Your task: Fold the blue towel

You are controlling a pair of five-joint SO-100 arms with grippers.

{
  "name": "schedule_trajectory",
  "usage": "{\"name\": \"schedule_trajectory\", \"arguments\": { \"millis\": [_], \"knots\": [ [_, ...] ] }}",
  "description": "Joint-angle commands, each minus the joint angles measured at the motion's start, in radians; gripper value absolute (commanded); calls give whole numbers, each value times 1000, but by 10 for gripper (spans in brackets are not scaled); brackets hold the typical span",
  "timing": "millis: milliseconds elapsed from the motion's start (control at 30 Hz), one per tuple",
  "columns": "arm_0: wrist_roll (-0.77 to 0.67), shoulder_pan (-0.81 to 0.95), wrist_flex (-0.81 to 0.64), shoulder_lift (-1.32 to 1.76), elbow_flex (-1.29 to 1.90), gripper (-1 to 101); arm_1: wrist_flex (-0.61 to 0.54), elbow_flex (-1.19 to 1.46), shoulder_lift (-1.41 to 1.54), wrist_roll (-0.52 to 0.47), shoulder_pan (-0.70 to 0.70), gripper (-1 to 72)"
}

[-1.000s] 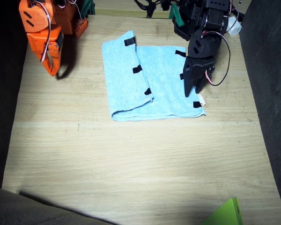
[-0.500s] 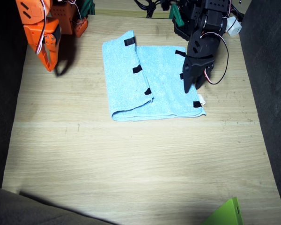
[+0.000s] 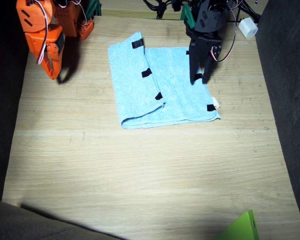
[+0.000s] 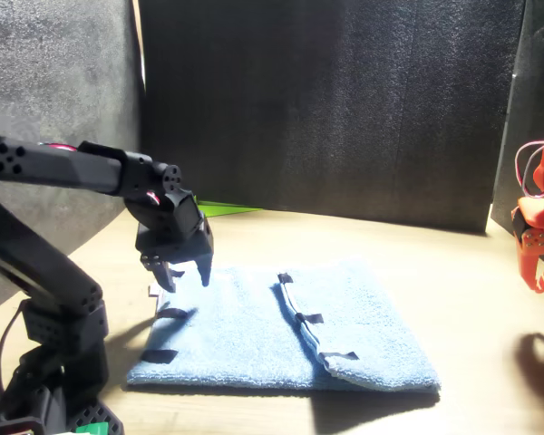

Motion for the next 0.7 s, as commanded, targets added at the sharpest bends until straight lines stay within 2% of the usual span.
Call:
{"name": "schedule_trajectory", "arguments": {
  "millis": [0,33,100,167,233,367,433,467,500,533,633,667],
  "knots": [
    [29,-5,-14,38,8,166,-3,-17,11,23,25,0],
    [40,5,-8,28,-2,134,-2,-17,11,21,21,0],
    [25,-6,5,25,-6,177,-5,-17,9,14,15,0],
    [-2,-17,17,38,-8,282,-8,-21,-3,9,5,0],
    [-14,15,6,66,5,287,-15,-23,-14,5,-6,0],
    [-17,183,-86,104,60,260,-49,-15,-57,-3,-17,0],
    [8,206,-109,178,104,121,-80,-18,-106,2,-14,0],
    [26,202,-115,253,149,91,-92,-26,-137,8,-9,0],
    [46,190,-109,318,183,16,-107,-32,-166,12,-3,0],
    [54,181,-78,316,176,-2,-121,-37,-190,17,5,0],
    [48,167,0,224,117,-3,-135,-61,-252,32,26,0],
    [31,156,31,187,87,80,-141,-66,-259,35,29,0]
  ]
}}
